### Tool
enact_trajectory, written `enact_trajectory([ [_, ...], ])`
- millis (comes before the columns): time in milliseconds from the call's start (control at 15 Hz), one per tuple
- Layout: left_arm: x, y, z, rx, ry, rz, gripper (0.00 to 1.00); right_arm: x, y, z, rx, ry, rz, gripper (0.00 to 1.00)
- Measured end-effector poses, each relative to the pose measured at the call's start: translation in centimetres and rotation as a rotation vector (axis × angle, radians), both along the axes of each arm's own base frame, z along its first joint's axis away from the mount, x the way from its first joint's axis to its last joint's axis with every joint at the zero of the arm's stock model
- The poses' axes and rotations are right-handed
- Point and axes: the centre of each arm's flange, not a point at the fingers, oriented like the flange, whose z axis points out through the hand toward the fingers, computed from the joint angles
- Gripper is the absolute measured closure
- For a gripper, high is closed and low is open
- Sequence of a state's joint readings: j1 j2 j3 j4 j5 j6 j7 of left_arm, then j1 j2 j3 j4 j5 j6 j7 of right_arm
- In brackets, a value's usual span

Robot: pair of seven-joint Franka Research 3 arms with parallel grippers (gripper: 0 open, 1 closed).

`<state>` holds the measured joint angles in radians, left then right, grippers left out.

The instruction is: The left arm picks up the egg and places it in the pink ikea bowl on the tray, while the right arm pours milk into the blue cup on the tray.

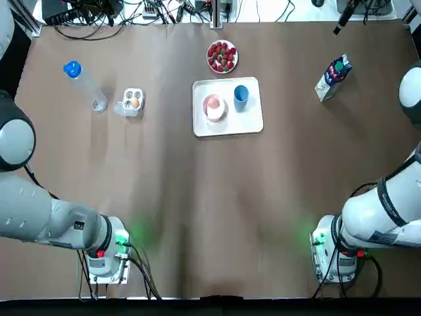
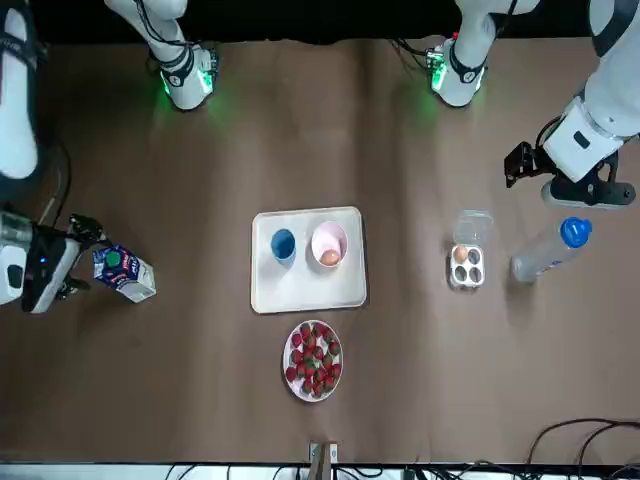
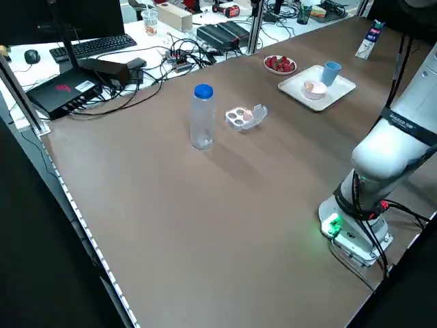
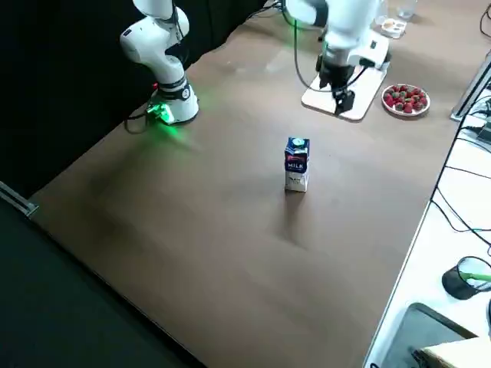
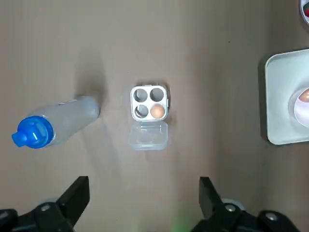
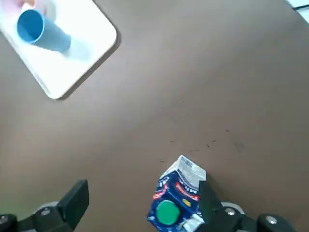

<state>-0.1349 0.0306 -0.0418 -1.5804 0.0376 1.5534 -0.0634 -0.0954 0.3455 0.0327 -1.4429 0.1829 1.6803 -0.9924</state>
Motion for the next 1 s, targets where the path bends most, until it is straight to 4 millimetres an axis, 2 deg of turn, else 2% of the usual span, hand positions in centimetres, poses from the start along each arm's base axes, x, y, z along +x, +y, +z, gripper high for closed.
enact_trajectory([
  [267, 0.0, -0.1, -0.2, 0.001, 0.005, -0.001, 0.00, -1.0, 4.9, 3.1, -0.079, 0.003, -0.158, 0.00],
  [533, -0.2, 0.0, -0.3, 0.003, 0.016, -0.001, 0.00, -2.1, 7.7, 4.6, -0.111, 0.055, -0.378, 0.00],
  [733, -0.2, -0.1, -0.4, 0.003, 0.019, -0.003, 0.00, -2.9, 8.8, 5.6, -0.129, 0.085, -0.503, 0.00],
  [1000, -0.2, -0.2, -0.4, 0.002, 0.020, -0.022, 0.00, -4.7, 8.5, 7.9, -0.167, 0.129, -0.707, 0.00],
])
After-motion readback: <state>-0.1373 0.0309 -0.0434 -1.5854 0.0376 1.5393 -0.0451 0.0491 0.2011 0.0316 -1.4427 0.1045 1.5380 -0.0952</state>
